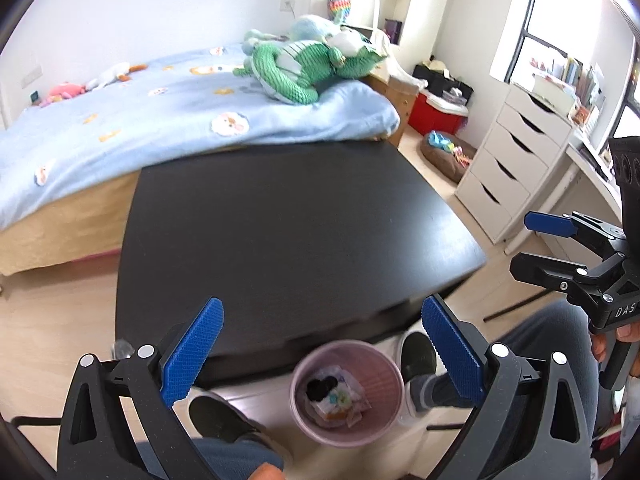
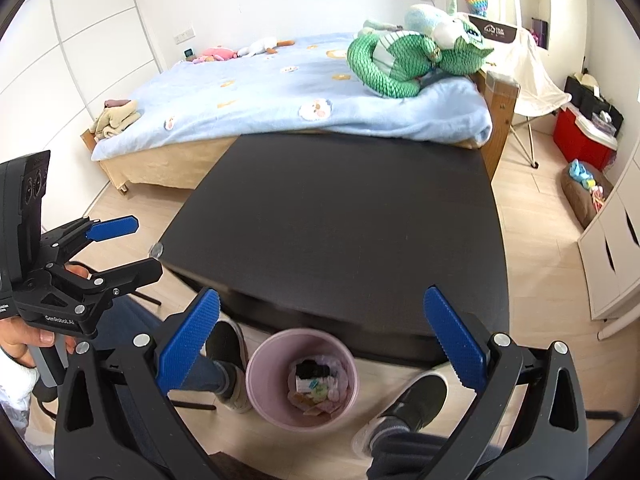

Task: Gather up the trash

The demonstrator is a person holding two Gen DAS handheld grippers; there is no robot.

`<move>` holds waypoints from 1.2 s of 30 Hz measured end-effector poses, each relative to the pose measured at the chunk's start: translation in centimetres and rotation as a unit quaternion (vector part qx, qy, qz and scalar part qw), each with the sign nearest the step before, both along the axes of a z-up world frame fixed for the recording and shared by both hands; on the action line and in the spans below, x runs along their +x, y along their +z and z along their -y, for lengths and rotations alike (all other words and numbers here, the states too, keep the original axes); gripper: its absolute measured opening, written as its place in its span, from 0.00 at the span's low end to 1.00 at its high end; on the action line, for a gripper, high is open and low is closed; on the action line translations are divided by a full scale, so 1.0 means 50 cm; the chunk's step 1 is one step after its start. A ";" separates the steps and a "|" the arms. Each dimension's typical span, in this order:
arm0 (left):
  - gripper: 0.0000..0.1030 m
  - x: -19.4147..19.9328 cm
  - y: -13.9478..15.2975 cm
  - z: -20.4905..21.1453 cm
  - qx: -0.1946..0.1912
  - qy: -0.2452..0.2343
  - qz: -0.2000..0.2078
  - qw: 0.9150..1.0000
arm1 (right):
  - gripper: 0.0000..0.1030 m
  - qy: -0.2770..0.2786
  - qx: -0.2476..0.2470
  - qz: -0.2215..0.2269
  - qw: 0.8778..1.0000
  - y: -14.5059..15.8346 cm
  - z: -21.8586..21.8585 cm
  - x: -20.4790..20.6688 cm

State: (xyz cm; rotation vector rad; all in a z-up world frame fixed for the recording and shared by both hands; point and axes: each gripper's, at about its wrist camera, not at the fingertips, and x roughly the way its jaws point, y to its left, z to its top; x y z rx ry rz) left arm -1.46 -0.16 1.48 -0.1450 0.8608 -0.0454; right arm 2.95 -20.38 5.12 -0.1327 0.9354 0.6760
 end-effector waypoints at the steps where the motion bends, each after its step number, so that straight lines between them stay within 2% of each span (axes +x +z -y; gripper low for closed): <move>1: 0.93 0.007 0.004 -0.008 0.000 0.007 0.003 1.000 | 0.97 0.001 0.001 0.005 1.000 0.008 -0.005 0.009; 5: 0.94 0.027 0.011 -0.037 -0.023 0.020 0.010 0.999 | 0.97 0.007 0.003 0.014 1.000 0.025 -0.020 0.032; 21: 0.94 0.051 0.013 -0.044 -0.033 0.013 0.003 0.999 | 0.97 0.015 0.000 0.004 1.000 0.010 -0.041 0.062; 23: 0.94 0.049 0.013 -0.044 -0.033 0.013 0.006 0.999 | 0.97 0.015 0.000 0.003 1.000 0.008 -0.041 0.064; 26: 0.94 0.046 0.014 -0.036 -0.010 0.016 0.011 1.000 | 0.97 0.014 -0.001 0.001 1.000 0.005 -0.040 0.066; 36: 0.94 0.049 0.016 -0.035 -0.016 0.015 0.010 1.000 | 0.97 0.012 -0.002 -0.001 1.000 0.003 -0.039 0.069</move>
